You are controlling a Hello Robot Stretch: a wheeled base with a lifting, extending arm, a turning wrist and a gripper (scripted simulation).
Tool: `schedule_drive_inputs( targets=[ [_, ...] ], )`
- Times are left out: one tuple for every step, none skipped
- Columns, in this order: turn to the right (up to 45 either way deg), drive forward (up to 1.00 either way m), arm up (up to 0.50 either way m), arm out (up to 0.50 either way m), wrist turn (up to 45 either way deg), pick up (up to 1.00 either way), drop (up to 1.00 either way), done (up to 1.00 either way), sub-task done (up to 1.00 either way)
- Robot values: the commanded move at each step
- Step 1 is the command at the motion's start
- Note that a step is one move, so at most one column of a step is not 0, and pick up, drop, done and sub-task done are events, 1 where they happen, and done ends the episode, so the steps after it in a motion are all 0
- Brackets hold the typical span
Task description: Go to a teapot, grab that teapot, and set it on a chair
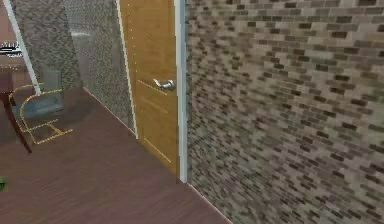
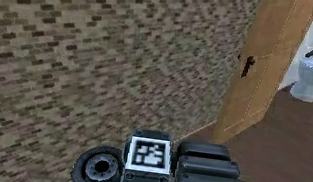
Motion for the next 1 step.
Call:
schedule_drive_inputs(
  targets=[
    [45.0, 0.00, 0.00, 0.00, 0.0, 0.00, 0.00, 0.00, 0.00]
  ],
)
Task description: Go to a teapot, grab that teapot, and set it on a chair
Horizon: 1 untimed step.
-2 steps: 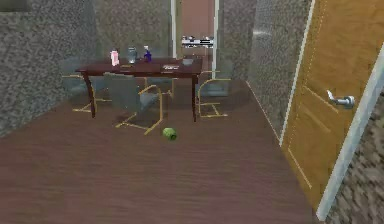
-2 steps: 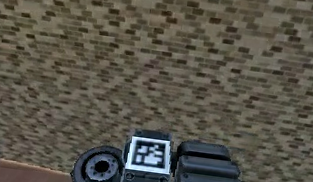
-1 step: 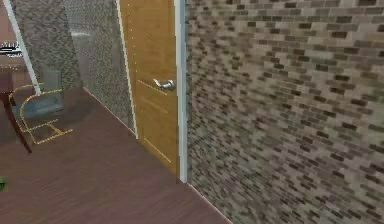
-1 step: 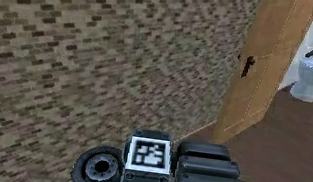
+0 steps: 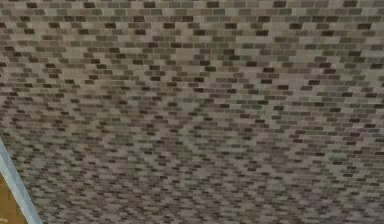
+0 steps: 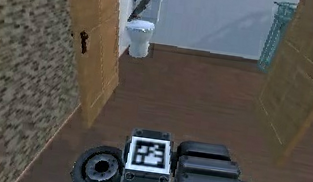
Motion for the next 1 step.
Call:
schedule_drive_inputs(
  targets=[
    [3.0, 0.00, 0.00, 0.00, 0.0, 0.00, 0.00, 0.00, 0.00]
  ],
)
